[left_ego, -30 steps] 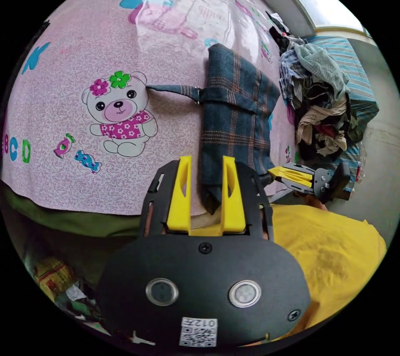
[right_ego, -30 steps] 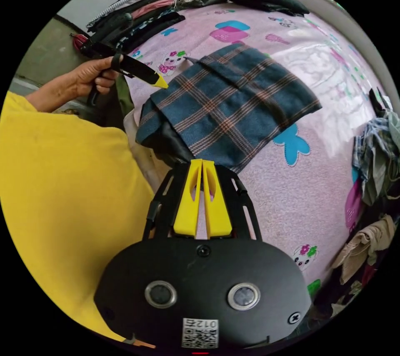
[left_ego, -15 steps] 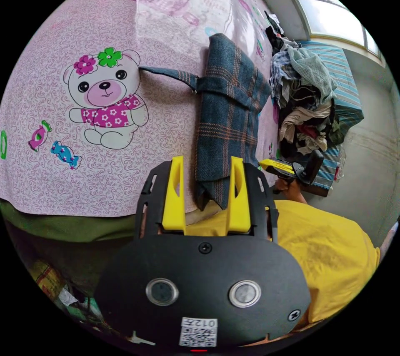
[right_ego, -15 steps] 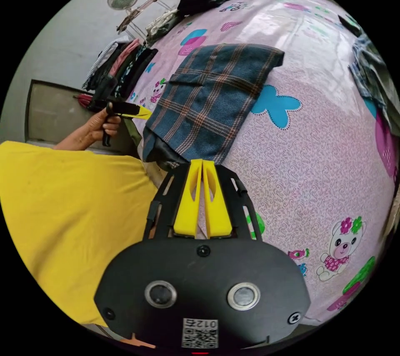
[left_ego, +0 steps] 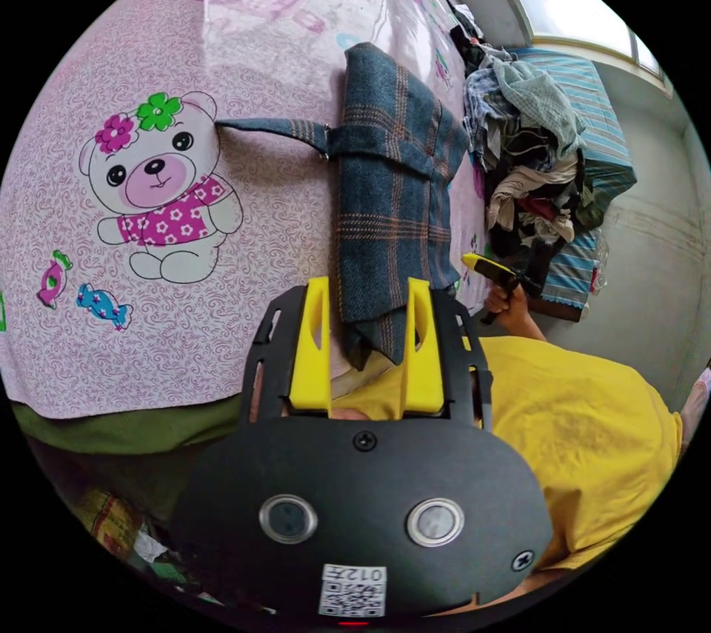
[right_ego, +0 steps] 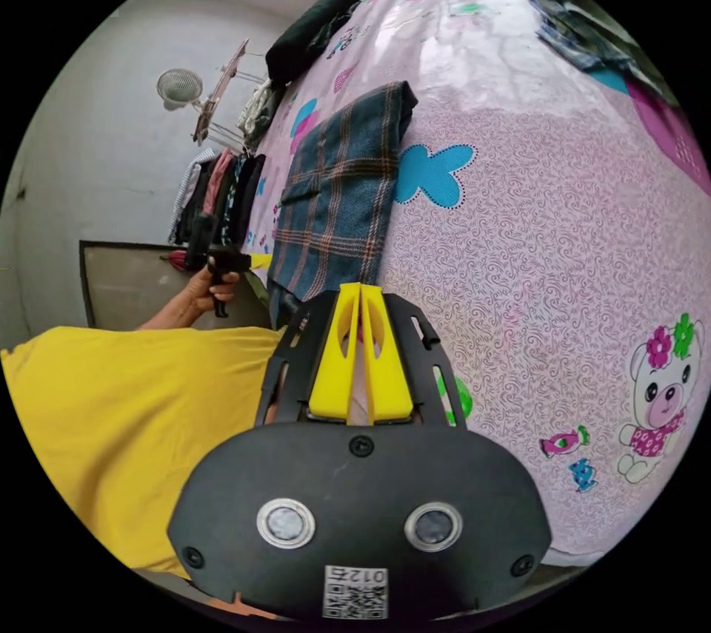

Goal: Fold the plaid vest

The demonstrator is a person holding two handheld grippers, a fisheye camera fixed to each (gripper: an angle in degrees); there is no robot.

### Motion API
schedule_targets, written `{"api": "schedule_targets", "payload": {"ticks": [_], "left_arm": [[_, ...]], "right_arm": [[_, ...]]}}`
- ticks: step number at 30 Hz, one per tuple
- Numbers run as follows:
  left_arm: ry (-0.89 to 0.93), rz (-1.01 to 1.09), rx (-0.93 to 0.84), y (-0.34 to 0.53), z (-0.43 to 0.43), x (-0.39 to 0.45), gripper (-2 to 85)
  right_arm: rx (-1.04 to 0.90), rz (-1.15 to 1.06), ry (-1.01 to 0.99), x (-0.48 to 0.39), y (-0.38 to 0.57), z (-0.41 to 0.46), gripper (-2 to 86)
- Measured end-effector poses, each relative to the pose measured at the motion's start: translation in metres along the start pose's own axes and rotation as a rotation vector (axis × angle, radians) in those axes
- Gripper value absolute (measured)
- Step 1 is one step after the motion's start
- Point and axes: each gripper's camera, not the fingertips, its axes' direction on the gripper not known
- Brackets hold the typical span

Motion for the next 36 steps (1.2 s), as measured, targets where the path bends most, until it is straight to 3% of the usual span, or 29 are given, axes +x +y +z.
{"api": "schedule_targets", "payload": {"ticks": [5,15,20,29,36], "left_arm": [[-0.092,-0.016,-0.061,-0.019,-0.001,0.001,6.5],[0.213,0.002,-0.201,-0.064,-0.029,-0.005,1.9],[0.362,0.045,-0.205,-0.081,-0.048,0.008,1.4],[0.448,0.037,-0.229,-0.111,-0.071,0.013,1.1],[0.397,-0.038,-0.269,-0.108,-0.076,-0.026,0.8]], "right_arm": [[0.075,0.176,-0.167,0.046,-0.021,-0.004,1.7],[0.027,0.366,-0.458,0.105,-0.039,0.007,13.8],[0.001,0.349,-0.511,0.112,-0.064,0.015,14.9],[0.004,0.405,-0.642,0.118,-0.094,0.032,13.6],[0.023,0.383,-0.541,0.092,-0.125,0.046,11.8]]}}
